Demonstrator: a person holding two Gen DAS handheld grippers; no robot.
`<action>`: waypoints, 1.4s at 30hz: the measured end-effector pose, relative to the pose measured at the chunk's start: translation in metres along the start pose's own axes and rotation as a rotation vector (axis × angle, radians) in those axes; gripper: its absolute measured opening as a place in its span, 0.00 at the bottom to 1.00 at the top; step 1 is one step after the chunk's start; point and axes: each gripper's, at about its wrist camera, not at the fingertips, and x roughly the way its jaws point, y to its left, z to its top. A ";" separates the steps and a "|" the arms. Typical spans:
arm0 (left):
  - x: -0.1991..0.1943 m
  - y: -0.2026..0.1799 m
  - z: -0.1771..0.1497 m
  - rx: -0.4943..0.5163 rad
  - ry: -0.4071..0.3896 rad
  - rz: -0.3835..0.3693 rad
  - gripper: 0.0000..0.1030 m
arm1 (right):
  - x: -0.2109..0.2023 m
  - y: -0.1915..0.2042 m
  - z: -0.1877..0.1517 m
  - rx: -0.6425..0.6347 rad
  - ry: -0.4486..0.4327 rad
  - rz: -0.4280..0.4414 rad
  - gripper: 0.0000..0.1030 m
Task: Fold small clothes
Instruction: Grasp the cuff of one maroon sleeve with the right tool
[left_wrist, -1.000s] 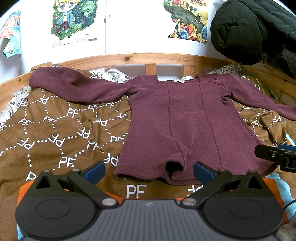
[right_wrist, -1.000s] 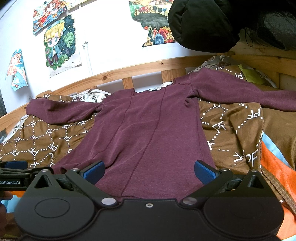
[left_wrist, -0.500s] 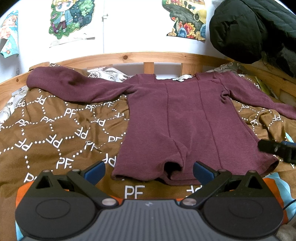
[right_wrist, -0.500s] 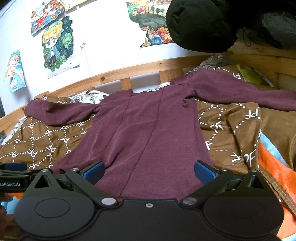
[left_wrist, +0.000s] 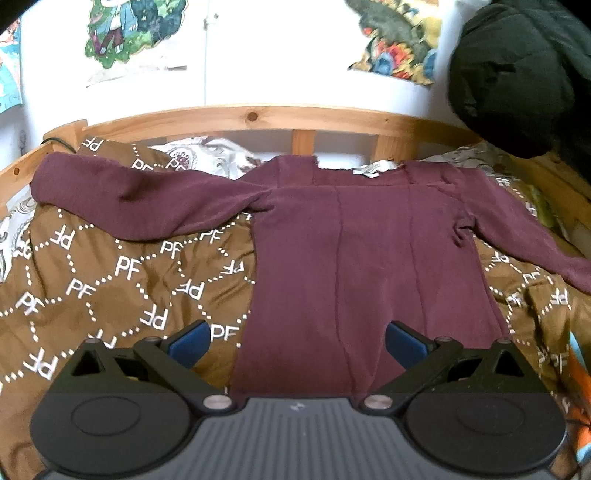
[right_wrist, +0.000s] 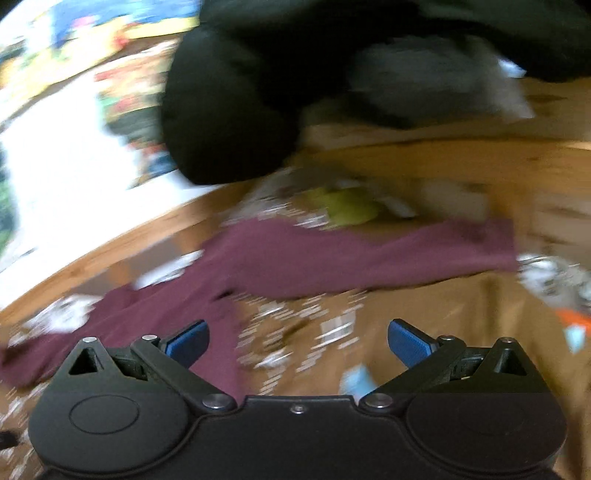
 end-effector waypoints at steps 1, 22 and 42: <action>0.002 -0.002 0.009 -0.006 0.016 0.000 1.00 | 0.008 -0.012 0.007 0.051 0.018 -0.016 1.00; 0.053 -0.048 -0.001 -0.019 0.213 -0.114 1.00 | 0.142 -0.063 0.017 0.364 -0.057 -0.527 0.99; 0.061 -0.084 -0.006 0.058 0.211 -0.155 1.00 | 0.096 -0.006 0.016 -0.055 -0.460 -0.463 0.14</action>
